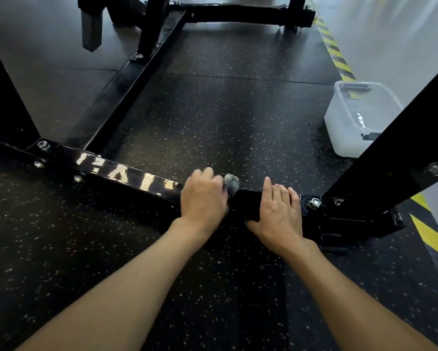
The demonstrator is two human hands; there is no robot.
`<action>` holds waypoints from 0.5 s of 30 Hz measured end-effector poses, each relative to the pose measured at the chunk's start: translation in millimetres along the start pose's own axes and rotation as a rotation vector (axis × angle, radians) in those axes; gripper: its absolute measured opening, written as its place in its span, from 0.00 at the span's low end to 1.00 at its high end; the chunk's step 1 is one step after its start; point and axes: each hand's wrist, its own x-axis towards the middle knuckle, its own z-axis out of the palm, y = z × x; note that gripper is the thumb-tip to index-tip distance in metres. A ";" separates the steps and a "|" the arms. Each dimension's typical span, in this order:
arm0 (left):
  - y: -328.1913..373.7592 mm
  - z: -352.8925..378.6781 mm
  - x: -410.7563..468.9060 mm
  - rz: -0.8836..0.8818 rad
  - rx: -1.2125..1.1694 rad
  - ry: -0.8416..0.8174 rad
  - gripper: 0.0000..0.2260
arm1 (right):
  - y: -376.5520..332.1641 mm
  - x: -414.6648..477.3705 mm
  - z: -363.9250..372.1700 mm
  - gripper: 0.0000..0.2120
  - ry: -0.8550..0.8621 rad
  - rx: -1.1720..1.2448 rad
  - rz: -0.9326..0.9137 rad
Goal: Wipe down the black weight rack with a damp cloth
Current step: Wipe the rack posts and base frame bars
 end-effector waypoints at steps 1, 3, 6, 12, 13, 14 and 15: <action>6.0 -1.3 -5.6 -0.002 -0.010 -0.004 0.08 | -1.0 0.5 -0.8 0.49 -0.006 -0.006 0.002; 19.6 0.6 -19.6 0.056 -0.060 -0.023 0.08 | -1.3 1.5 -3.6 0.46 -0.020 0.038 0.008; 21.7 4.1 -21.7 0.044 -0.116 -0.008 0.08 | 2.2 1.0 -5.3 0.39 0.006 0.291 -0.079; 23.7 2.4 -21.8 0.038 -0.108 0.022 0.06 | 0.3 0.2 -2.8 0.22 0.080 0.406 -0.178; 22.9 0.5 -25.6 0.063 -0.093 0.014 0.07 | -0.1 1.4 -2.0 0.19 0.087 0.427 -0.161; 21.9 -1.1 -29.9 0.092 -0.070 -0.004 0.09 | -0.2 3.2 -1.6 0.16 0.091 0.446 -0.143; 20.7 -1.8 -34.3 0.129 -0.049 -0.048 0.10 | -0.5 4.9 -1.4 0.15 0.089 0.465 -0.126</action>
